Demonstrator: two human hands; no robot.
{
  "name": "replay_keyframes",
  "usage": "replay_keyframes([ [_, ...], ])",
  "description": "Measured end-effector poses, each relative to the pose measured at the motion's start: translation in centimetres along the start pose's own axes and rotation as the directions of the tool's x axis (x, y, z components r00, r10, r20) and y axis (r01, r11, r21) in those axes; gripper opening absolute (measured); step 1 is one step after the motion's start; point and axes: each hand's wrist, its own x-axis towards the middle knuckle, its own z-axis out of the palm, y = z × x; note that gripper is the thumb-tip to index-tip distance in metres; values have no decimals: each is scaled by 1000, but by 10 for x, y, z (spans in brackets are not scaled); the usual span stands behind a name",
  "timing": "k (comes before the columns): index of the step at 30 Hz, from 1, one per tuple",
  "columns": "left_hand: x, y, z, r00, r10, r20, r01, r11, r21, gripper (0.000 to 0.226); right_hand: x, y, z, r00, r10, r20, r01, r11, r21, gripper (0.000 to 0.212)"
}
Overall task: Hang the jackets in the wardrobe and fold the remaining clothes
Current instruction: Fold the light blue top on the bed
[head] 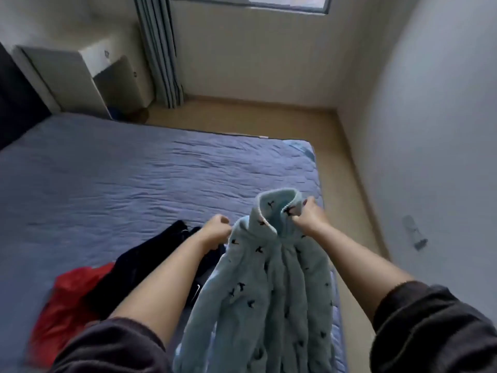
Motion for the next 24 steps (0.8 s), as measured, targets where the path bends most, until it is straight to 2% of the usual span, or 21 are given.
replay_keyframes([
  [2, 24, -73, 13, 995, -84, 59, 80, 994, 72, 14, 1, 15, 73, 991, -11, 130, 22, 996, -84, 53],
  [5, 50, -178, 13, 967, -248, 58, 241, 965, 101, 12, -4, 15, 175, 950, -87, 299, 140, 977, -159, 48],
  [7, 69, -237, 3, 944, -328, 27, 325, 943, 75, 20, -6, 0, 238, 919, -149, 366, 227, 957, -181, 48],
  [10, 104, -309, -22, 931, -363, -25, 363, 921, 141, 27, -4, -33, 326, 878, -189, 439, 279, 949, -149, 49],
  [12, 132, -352, -43, 931, -338, -134, 358, 919, 165, 39, 6, -57, 383, 862, -198, 467, 263, 962, -78, 54],
  [13, 147, -372, -55, 921, -308, -237, 352, 920, 174, 48, 13, -70, 409, 862, -198, 466, 229, 973, -9, 59],
  [15, 178, -407, -79, 858, -248, -449, 349, 924, 156, 71, 32, -96, 457, 888, -177, 424, 91, 972, 216, 75],
  [16, 194, -424, -90, 832, -252, -494, 343, 934, 102, 81, 43, -108, 477, 904, -148, 402, -2, 937, 349, 85],
  [17, 210, -439, -99, 829, -278, -484, 325, 946, 12, 90, 54, -119, 497, 909, -111, 402, -99, 878, 468, 94],
  [19, 238, -465, -105, 878, -343, -334, 274, 932, -238, 98, 70, -132, 534, 885, -25, 465, -292, 749, 595, 101],
  [20, 248, -473, -102, 911, -342, -229, 253, 905, -343, 97, 74, -135, 551, 866, 7, 500, -359, 704, 612, 95],
  [22, 256, -479, -90, 950, -305, -61, 240, 844, -479, 96, 73, -137, 579, 840, 12, 543, -420, 648, 635, 67],
  [24, 256, -480, -87, 963, -267, 28, 237, 797, -556, 97, 66, -144, 588, 818, -24, 575, -436, 626, 646, 48],
])
